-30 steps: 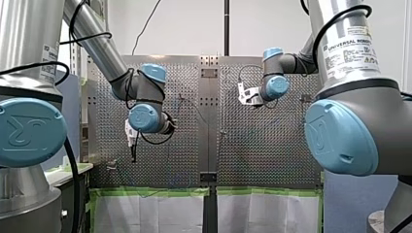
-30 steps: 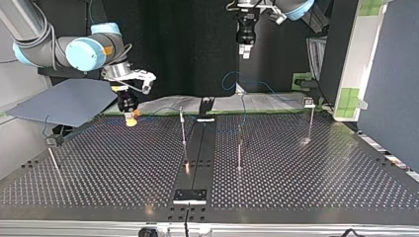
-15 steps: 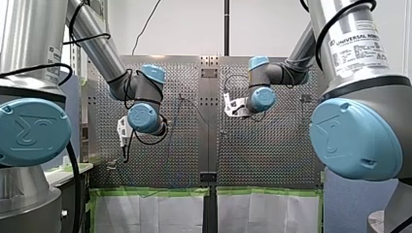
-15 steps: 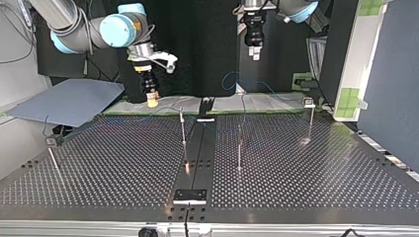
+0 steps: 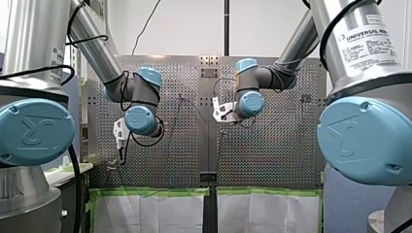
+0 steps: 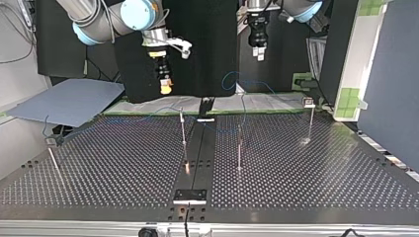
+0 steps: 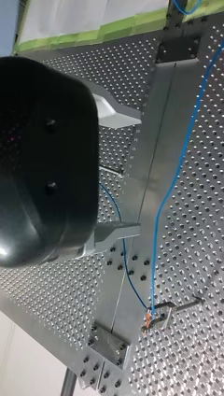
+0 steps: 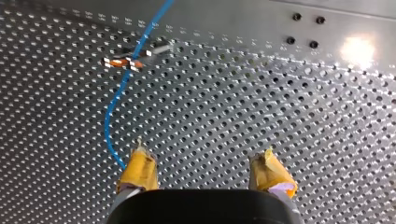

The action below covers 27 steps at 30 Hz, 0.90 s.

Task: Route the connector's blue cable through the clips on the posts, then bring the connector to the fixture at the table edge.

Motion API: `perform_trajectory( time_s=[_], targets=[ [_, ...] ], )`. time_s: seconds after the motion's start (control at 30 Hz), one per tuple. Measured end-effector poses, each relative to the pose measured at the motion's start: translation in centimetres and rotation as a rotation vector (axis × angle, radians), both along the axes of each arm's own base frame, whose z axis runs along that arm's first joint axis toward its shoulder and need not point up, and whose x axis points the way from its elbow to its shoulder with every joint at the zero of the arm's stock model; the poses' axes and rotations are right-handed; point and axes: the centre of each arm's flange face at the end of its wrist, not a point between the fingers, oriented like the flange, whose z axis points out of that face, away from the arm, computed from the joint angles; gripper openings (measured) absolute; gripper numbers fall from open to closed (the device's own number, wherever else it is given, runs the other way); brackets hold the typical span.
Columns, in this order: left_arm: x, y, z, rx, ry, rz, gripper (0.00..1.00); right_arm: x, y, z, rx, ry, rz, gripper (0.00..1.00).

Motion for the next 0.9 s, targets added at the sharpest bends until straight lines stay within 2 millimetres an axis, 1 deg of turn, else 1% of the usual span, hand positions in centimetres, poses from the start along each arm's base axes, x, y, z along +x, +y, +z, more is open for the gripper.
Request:
perform_trajectory(
  time_s=[0.2,0.57,0.9],
  targets=[
    [0.7,0.2,0.2,0.013,-0.025,0.012,1.00,0.9,2.2,-0.4,0.007,0.013,0.000,0.98],
    [1.3,0.5,0.2,0.065,-0.028,0.012,1.00,2.8,5.6,-0.3,-0.007,0.017,0.001,0.98],
    [1.4,0.6,0.2,0.071,-0.027,0.013,1.00,3.0,6.0,-0.2,-0.010,0.018,0.001,0.98]
  ],
)
